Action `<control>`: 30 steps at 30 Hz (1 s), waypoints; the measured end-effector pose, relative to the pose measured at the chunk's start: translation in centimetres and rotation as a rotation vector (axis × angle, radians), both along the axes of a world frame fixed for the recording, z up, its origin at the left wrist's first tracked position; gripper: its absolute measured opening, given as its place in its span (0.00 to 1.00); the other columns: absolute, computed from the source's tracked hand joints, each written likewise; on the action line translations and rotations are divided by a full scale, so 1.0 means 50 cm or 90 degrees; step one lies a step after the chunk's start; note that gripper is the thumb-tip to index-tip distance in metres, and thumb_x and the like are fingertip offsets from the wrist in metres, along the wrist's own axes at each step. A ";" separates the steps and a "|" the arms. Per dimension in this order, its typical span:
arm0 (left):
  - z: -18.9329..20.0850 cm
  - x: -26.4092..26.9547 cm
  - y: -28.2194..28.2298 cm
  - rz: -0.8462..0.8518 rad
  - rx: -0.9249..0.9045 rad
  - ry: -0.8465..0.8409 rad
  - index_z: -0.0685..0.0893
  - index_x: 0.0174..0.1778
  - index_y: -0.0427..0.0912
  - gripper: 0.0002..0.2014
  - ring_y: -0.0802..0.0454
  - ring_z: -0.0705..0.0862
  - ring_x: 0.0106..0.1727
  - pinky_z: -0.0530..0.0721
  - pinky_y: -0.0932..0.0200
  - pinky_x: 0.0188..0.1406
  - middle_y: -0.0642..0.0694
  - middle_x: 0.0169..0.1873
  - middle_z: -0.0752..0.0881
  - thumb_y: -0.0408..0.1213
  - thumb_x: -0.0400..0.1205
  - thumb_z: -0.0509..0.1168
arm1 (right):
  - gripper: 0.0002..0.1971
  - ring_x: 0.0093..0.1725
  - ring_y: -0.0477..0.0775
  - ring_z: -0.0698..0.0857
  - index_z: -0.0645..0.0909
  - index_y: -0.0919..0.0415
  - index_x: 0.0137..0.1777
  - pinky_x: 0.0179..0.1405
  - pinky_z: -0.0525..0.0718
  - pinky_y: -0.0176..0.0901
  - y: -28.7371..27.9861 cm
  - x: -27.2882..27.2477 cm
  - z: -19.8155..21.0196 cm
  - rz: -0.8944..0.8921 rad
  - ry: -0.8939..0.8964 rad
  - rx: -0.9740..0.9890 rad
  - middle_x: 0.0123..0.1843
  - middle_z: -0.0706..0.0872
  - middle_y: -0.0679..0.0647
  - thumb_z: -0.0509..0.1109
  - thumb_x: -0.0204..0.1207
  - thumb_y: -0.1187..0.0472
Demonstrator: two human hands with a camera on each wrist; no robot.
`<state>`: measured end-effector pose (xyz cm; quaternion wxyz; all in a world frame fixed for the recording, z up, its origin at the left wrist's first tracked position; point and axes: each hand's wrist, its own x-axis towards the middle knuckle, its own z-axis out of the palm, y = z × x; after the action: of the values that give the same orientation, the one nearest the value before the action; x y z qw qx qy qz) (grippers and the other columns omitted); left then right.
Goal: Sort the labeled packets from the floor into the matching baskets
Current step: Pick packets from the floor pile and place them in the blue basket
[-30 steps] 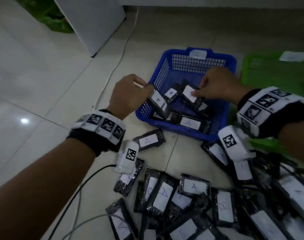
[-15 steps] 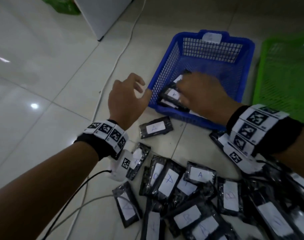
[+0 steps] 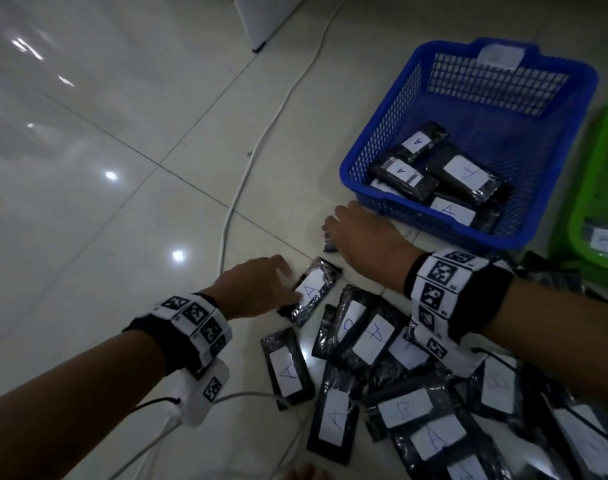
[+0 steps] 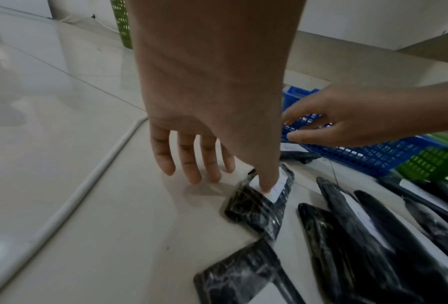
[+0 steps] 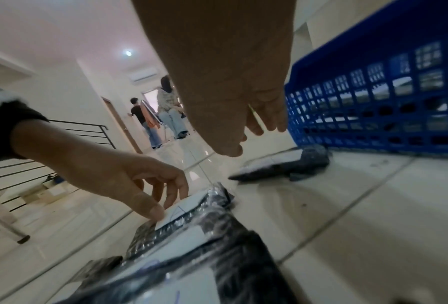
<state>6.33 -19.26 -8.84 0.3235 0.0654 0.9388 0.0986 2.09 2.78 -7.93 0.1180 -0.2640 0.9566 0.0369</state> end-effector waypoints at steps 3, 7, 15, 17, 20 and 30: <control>-0.004 0.010 -0.004 0.003 -0.019 0.002 0.77 0.55 0.61 0.32 0.55 0.85 0.48 0.87 0.50 0.50 0.59 0.47 0.85 0.77 0.62 0.65 | 0.34 0.78 0.69 0.63 0.59 0.67 0.80 0.73 0.73 0.59 0.022 0.004 -0.014 -0.024 -0.031 0.098 0.78 0.64 0.72 0.69 0.76 0.64; -0.001 0.015 0.014 -0.038 -0.011 -0.012 0.82 0.45 0.45 0.21 0.47 0.86 0.47 0.86 0.47 0.51 0.47 0.44 0.88 0.61 0.75 0.72 | 0.31 0.66 0.64 0.76 0.63 0.60 0.75 0.59 0.80 0.54 0.051 0.005 -0.028 -0.052 -0.048 -0.020 0.68 0.72 0.63 0.73 0.75 0.60; 0.063 -0.075 -0.014 0.217 0.259 -0.204 0.85 0.49 0.44 0.07 0.56 0.88 0.32 0.86 0.64 0.28 0.50 0.34 0.90 0.26 0.84 0.68 | 0.11 0.43 0.53 0.86 0.84 0.60 0.45 0.36 0.79 0.41 0.115 -0.009 0.108 -0.127 -0.149 -0.351 0.42 0.85 0.53 0.77 0.72 0.54; 0.109 -0.112 -0.005 0.358 0.358 -0.107 0.86 0.50 0.41 0.09 0.56 0.85 0.30 0.84 0.68 0.25 0.47 0.33 0.88 0.25 0.87 0.62 | 0.11 0.37 0.47 0.86 0.88 0.59 0.44 0.31 0.79 0.34 0.148 -0.026 0.169 -0.175 -0.172 -0.444 0.37 0.88 0.52 0.79 0.69 0.52; 0.156 -0.157 0.018 0.487 0.480 0.050 0.87 0.58 0.45 0.10 0.54 0.80 0.37 0.84 0.65 0.32 0.50 0.34 0.85 0.35 0.89 0.61 | 0.12 0.35 0.46 0.85 0.89 0.60 0.46 0.29 0.77 0.32 0.209 -0.052 0.211 -0.275 -0.118 -0.506 0.37 0.89 0.52 0.79 0.71 0.52; 0.163 -0.254 0.281 0.221 0.453 0.285 0.91 0.51 0.49 0.06 0.56 0.89 0.38 0.90 0.56 0.39 0.48 0.40 0.91 0.39 0.79 0.76 | 0.11 0.46 0.61 0.87 0.87 0.71 0.50 0.46 0.85 0.51 0.355 -0.118 0.148 -0.403 -0.070 -0.329 0.47 0.89 0.66 0.73 0.75 0.62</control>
<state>-6.38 -5.22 -0.69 0.0489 0.0337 0.8902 0.4517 -3.81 20.55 -0.54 0.1043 0.0208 0.9605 -0.2572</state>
